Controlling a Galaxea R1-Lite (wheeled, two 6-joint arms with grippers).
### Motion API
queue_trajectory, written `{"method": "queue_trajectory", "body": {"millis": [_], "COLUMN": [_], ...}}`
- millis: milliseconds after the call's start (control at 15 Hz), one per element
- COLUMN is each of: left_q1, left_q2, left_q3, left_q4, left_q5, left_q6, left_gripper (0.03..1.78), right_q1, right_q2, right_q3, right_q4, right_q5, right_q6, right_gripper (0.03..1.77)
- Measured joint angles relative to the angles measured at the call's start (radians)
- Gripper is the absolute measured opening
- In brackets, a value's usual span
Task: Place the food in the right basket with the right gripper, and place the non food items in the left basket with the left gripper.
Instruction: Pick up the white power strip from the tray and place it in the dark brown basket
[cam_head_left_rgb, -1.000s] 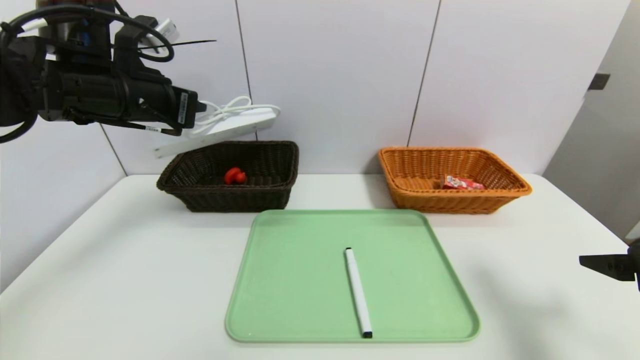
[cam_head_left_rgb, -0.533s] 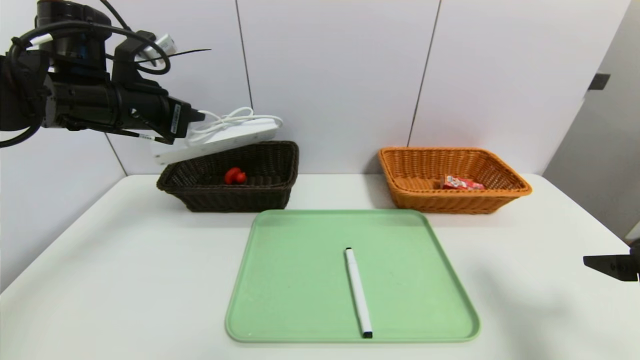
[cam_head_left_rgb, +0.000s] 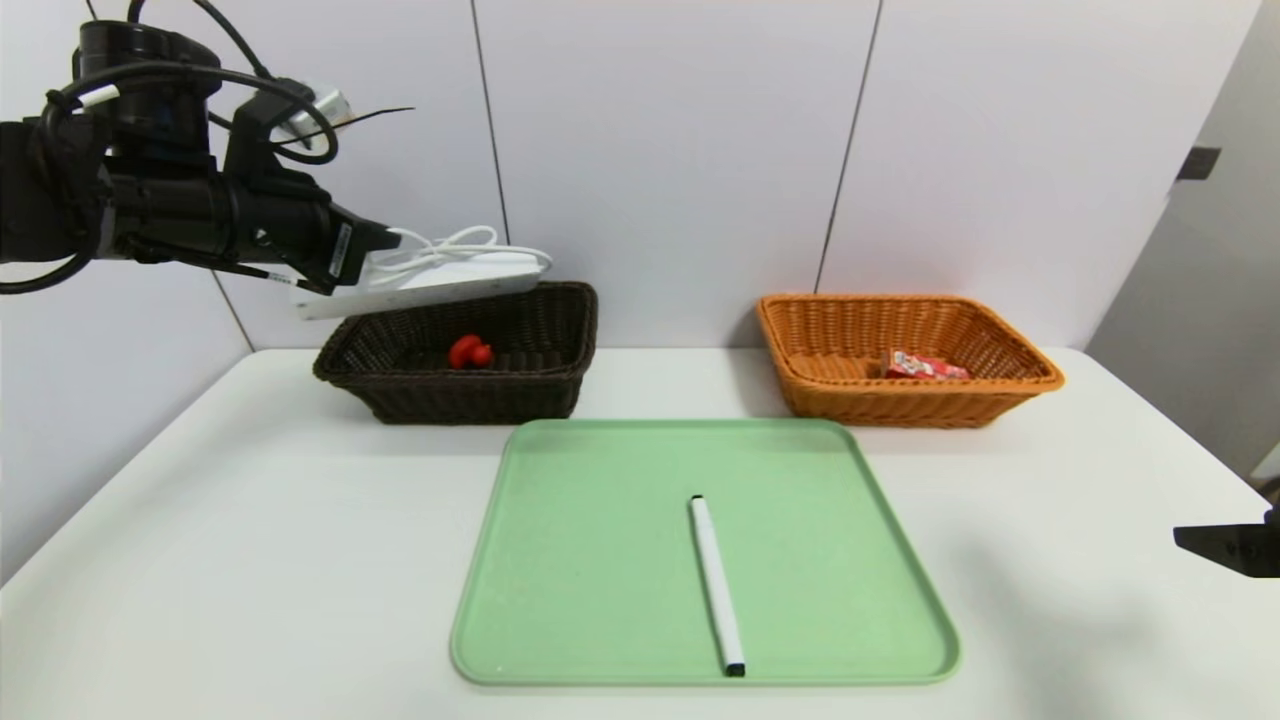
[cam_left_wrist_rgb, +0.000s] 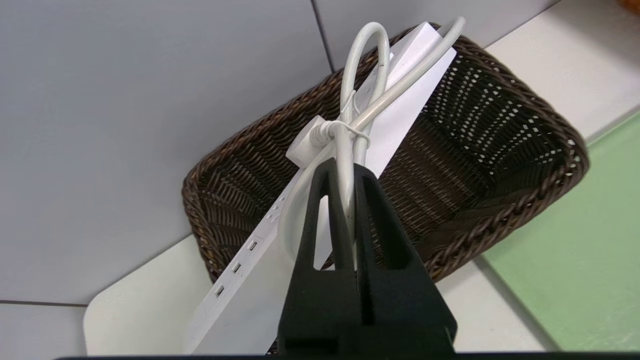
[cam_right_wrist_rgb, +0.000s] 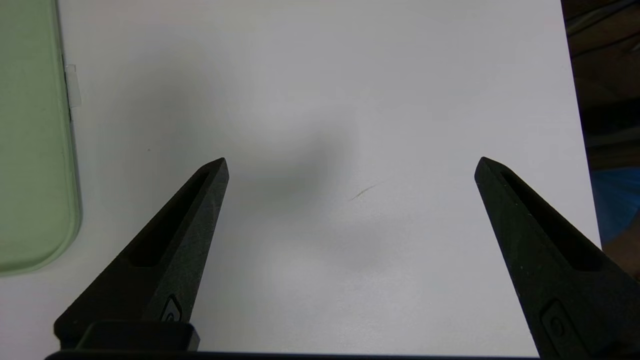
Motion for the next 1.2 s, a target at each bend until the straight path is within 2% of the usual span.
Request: {"method": "queue_trajectory", "body": {"millis": [333, 733, 1200], "left_q1": [0.044, 0.047, 0.048], "left_q2": [0.033, 0.043, 0.053], "left_q3": [-0.024, -0.025, -0.014], "left_q4": [0.0, 0.001, 0.024], "left_q5": [-0.015, -0.05, -0.052], "left_q6": [0.098, 0.177, 0.288], "left_gripper": [0.08, 0.08, 0.08], "right_q1": [-0.001, -0.001, -0.001], "right_q2": [0.009, 0.03, 0.051], "right_q3": [-0.001, -0.007, -0.012], "right_q4": [-0.003, -0.009, -0.015], "right_q5": [-0.004, -0.01, -0.01], "right_q6": [0.005, 0.007, 0.008], "right_gripper": [1.7, 1.7, 1.7]}}
